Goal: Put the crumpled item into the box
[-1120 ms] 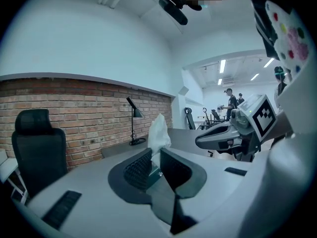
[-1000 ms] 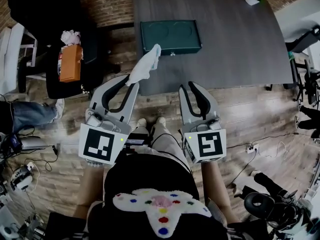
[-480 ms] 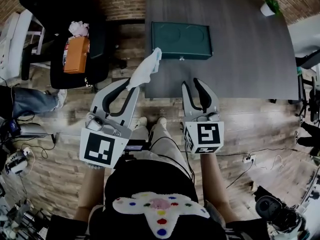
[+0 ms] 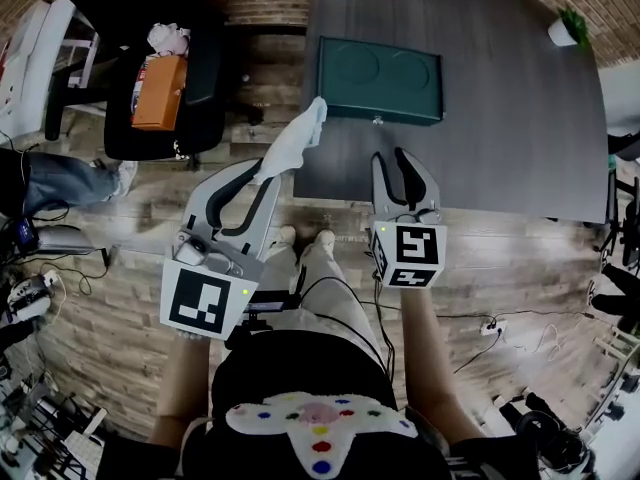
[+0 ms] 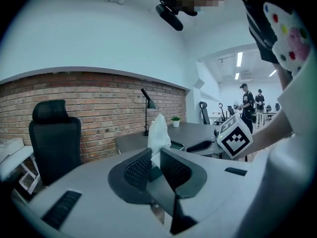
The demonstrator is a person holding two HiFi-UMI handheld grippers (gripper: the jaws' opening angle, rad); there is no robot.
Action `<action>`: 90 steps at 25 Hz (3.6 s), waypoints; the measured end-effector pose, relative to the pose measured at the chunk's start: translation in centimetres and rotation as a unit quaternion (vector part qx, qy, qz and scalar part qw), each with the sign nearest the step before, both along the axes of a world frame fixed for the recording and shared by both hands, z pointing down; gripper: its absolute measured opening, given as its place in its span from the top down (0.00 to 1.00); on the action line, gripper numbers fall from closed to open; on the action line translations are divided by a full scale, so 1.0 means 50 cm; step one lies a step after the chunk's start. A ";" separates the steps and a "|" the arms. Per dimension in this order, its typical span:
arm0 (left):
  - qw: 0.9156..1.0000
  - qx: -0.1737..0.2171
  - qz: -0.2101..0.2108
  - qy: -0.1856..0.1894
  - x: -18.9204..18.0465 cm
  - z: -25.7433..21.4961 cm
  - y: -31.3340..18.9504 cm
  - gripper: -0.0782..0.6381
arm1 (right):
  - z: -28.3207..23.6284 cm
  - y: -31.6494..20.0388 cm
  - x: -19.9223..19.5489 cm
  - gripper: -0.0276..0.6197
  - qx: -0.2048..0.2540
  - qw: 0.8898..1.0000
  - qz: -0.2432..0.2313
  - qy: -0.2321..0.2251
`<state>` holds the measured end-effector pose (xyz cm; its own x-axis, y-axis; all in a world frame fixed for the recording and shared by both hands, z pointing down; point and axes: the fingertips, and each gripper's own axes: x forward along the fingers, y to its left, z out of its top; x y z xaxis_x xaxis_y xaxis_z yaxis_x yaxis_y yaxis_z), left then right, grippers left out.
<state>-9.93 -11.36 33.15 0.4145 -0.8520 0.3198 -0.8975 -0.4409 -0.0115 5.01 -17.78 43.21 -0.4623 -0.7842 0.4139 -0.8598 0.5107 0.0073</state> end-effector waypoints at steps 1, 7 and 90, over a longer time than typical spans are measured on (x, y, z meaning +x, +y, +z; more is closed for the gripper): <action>1.000 -0.002 -0.002 -0.001 0.001 0.005 -0.002 0.81 | 0.011 -0.006 0.001 0.78 -0.004 1.000 0.000 0.002; 1.000 -0.011 -0.008 -0.007 0.014 0.038 -0.023 0.81 | 0.072 -0.048 0.010 0.76 -0.022 1.000 0.000 0.009; 0.998 -0.044 0.043 -0.006 0.037 0.112 0.041 0.81 | 0.217 0.037 0.020 0.84 -0.127 0.990 0.060 -0.012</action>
<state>-8.09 -9.32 38.73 0.4816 -0.7814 0.3968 -0.8558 -0.5169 0.0208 6.03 -15.92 54.06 -0.3849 -0.7065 0.5939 -0.9125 0.3881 -0.1297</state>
